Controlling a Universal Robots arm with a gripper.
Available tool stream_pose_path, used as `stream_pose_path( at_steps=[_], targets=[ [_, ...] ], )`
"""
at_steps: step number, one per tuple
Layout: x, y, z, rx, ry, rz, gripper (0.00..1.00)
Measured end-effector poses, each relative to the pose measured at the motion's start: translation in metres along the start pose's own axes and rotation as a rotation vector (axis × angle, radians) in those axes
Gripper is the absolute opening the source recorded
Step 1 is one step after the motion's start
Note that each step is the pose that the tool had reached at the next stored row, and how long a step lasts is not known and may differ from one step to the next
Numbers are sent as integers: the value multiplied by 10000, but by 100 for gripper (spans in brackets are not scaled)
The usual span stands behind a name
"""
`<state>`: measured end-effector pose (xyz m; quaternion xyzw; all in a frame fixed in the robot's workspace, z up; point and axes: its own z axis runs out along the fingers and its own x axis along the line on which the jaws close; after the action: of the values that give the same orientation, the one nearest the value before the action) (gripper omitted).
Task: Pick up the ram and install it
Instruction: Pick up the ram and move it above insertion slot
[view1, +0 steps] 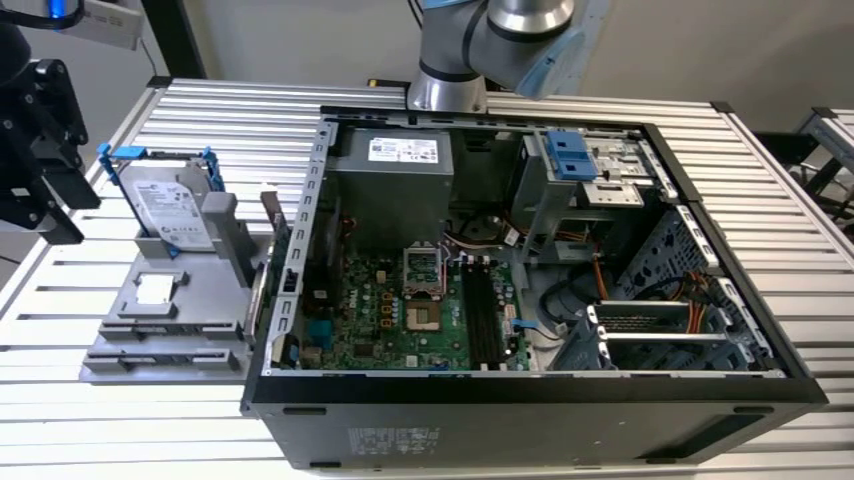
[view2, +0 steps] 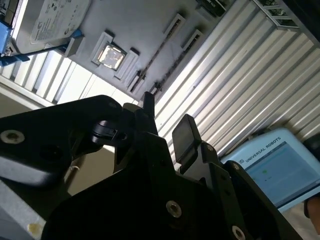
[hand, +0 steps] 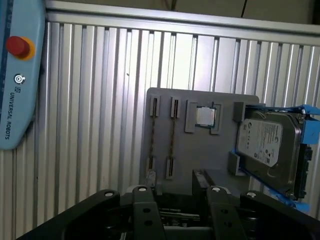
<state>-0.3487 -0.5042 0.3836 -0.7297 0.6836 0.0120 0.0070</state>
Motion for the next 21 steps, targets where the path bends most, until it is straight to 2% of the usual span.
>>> stream_pose_path(
  at_steps=[21],
  targets=[
    [6,-2,235,0,35,66,100]
  ],
)
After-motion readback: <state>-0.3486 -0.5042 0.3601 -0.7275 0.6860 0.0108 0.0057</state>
